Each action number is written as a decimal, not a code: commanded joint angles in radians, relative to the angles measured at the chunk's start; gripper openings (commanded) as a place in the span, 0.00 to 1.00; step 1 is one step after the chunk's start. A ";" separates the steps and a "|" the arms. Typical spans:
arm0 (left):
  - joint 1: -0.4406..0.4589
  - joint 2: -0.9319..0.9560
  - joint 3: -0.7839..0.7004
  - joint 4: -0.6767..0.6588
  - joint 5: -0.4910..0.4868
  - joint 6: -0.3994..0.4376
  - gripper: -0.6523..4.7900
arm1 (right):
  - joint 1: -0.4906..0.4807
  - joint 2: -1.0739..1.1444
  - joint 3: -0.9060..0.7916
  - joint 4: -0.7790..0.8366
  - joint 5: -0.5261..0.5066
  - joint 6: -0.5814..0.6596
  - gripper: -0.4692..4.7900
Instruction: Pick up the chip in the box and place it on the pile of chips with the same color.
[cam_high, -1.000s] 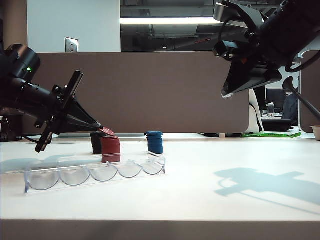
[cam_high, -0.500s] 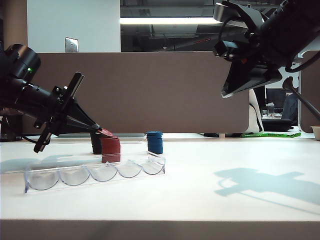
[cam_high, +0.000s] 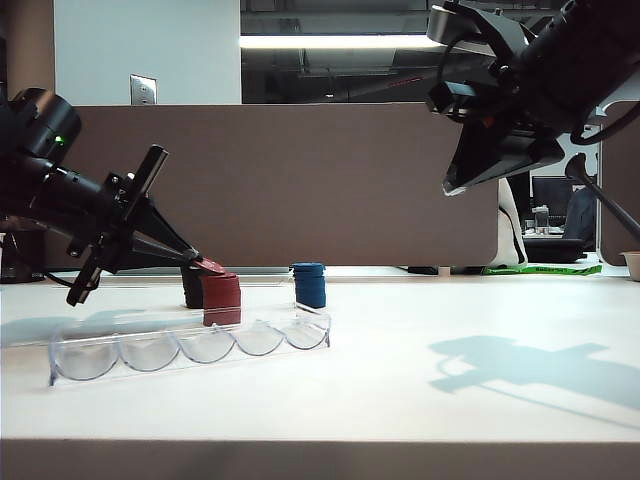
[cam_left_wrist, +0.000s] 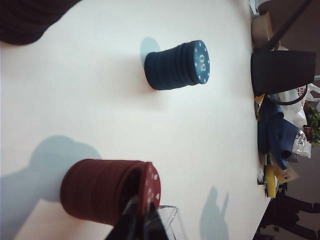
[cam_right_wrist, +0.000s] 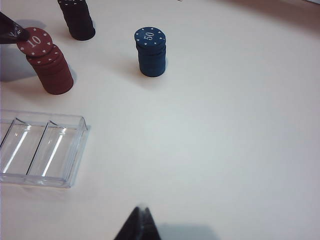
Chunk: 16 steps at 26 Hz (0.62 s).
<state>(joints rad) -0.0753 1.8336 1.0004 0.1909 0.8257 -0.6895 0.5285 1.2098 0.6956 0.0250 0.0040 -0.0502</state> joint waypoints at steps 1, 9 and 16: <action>0.000 -0.003 0.001 0.008 0.008 0.001 0.17 | 0.000 -0.003 0.003 0.006 0.001 -0.003 0.08; 0.000 -0.004 0.001 0.005 0.017 0.000 0.17 | 0.000 -0.003 0.003 0.006 0.001 -0.003 0.08; 0.000 -0.004 0.001 0.005 0.028 0.000 0.17 | 0.000 -0.003 0.003 0.006 0.001 -0.002 0.08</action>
<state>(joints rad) -0.0753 1.8336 1.0004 0.1905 0.8452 -0.6926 0.5285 1.2098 0.6956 0.0250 0.0040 -0.0502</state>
